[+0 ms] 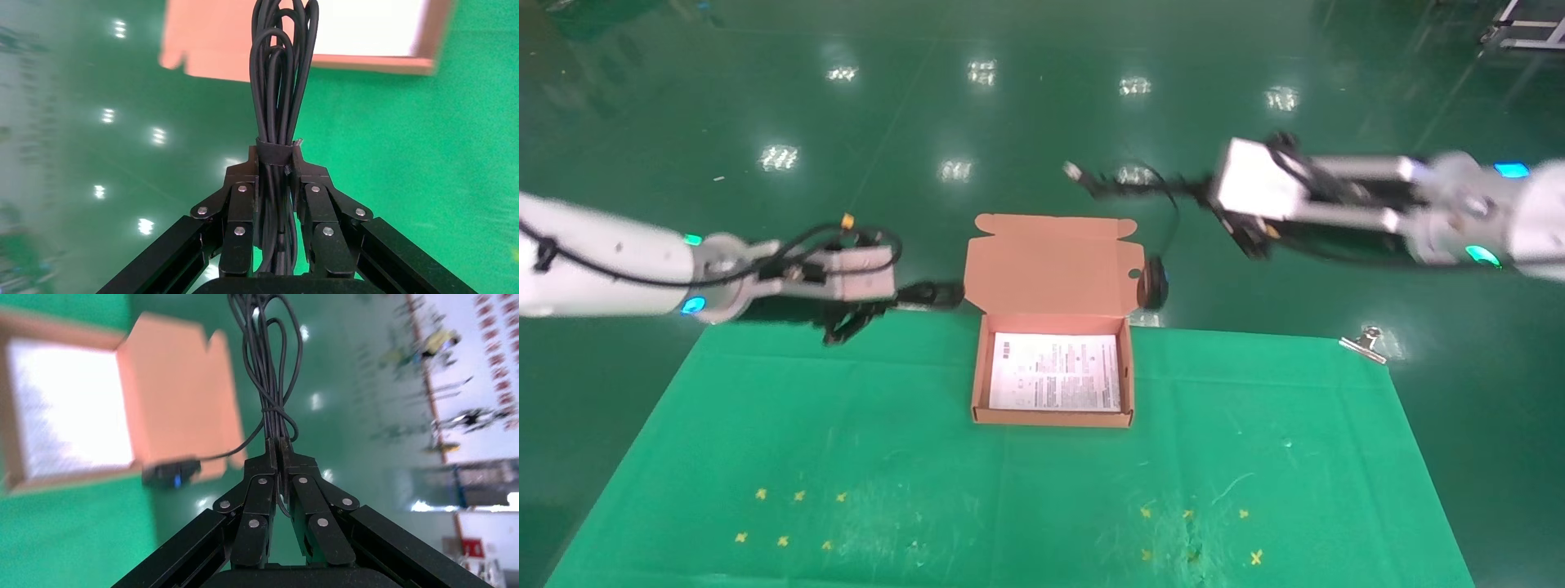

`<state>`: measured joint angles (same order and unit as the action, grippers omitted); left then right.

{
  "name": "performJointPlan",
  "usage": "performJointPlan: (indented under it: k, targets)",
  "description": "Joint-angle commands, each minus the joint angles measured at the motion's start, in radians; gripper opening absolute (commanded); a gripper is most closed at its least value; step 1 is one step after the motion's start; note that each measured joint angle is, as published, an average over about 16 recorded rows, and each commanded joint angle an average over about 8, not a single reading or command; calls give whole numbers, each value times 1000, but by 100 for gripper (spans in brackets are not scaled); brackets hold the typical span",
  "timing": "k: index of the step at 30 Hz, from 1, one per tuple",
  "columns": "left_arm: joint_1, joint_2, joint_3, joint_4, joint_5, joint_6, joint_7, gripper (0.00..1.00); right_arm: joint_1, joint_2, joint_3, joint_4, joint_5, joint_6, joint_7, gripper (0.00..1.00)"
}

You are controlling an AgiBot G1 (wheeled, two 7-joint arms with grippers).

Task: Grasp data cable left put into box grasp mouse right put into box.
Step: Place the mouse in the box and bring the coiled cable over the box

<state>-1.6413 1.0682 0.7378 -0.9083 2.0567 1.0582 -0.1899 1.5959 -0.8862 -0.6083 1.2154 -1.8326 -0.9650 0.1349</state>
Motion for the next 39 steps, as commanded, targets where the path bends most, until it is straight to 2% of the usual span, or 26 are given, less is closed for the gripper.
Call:
performJointPlan:
  k: [1, 9, 17, 29, 39]
  targets:
    - [-22, 13, 0, 1, 16, -18, 5, 0, 31, -44, 3, -33, 5, 22, -18, 0]
    - [-88, 53, -8, 49, 57, -88, 5, 0, 102, -154, 14, -173, 41, 76, -102, 0]
    - [-118, 76, -11, 80, 80, -125, -2, 0, 136, -233, 20, -265, 82, 97, -162, 0]
    - [-113, 55, -13, 91, 101, -131, -26, 0, 132, -268, 15, -309, 94, 99, -187, 0]
    - [-81, 4, 1, 37, 196, -103, -150, 0, 75, -289, -4, -319, 92, 95, -176, 0]
